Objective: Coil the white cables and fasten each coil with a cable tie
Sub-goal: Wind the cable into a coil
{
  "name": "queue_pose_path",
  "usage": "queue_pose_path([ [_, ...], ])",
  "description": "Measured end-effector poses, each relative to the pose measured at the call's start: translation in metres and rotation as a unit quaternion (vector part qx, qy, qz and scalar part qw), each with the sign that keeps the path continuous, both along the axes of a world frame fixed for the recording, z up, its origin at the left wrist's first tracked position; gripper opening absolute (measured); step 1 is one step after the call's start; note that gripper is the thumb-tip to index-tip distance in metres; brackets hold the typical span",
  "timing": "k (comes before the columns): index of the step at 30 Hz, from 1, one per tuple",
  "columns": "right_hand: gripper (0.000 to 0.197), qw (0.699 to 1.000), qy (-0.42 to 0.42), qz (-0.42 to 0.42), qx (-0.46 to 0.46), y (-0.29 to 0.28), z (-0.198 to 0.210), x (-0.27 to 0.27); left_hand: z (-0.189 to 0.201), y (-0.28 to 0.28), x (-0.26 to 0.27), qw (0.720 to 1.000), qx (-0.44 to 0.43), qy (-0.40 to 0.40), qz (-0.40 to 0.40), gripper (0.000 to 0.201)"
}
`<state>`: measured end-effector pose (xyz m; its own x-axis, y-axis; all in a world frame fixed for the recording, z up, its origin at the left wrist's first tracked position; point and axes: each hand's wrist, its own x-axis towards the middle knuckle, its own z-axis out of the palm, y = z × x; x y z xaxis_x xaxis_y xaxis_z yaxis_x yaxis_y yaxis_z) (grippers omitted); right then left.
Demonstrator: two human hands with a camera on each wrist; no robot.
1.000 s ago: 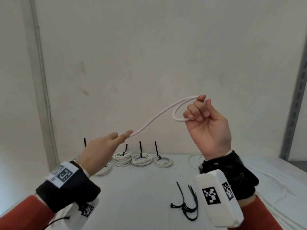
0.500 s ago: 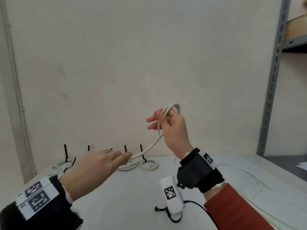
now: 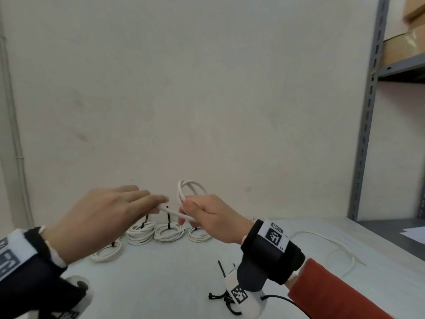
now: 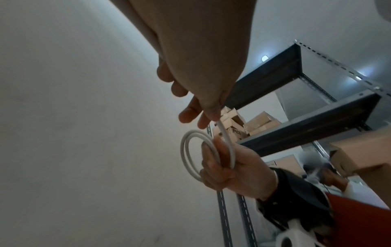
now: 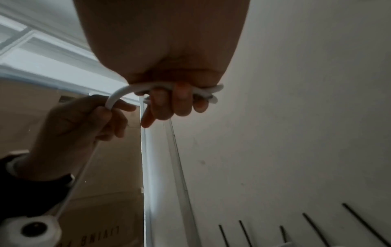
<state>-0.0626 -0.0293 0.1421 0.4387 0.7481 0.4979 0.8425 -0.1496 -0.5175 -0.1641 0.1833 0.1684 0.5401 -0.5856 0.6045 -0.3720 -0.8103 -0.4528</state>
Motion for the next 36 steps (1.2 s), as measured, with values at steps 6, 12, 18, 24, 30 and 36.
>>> queue_pose_path([
  [6, 0.063, 0.946, 0.257, 0.128, 0.149, 0.013, 0.009, -0.019, -0.006, -0.002, 0.020, 0.965, -0.233, 0.057, -0.107, 0.042],
  [12, 0.060, 0.869, 0.396, 0.141, 0.262, 0.031, 0.014, -0.026, -0.004, -0.020, 0.025, 0.897, -0.400, 0.112, -0.154, 0.036],
  [18, 0.054, 0.874, 0.377, 0.113, 0.286, 0.041, 0.017, -0.023, -0.002, -0.026, 0.024, 0.766, -0.566, 0.220, -0.211, 0.043],
  [24, 0.053, 0.838, 0.441, 0.243, 0.210, 0.038, 0.016, -0.028, -0.002, -0.034, 0.022, 0.723, -0.617, 0.211, -0.227, 0.037],
  [30, 0.047, 0.791, 0.494, 0.309, 0.185, 0.023, 0.025, -0.023, 0.001, -0.032, 0.024, 0.778, -0.539, 0.227, -0.229, 0.036],
  [36, 0.040, 0.720, 0.516, 0.389, 0.255, -0.005, 0.030, 0.001, -0.020, -0.012, 0.034, 0.841, -0.478, 0.198, -0.157, 0.036],
])
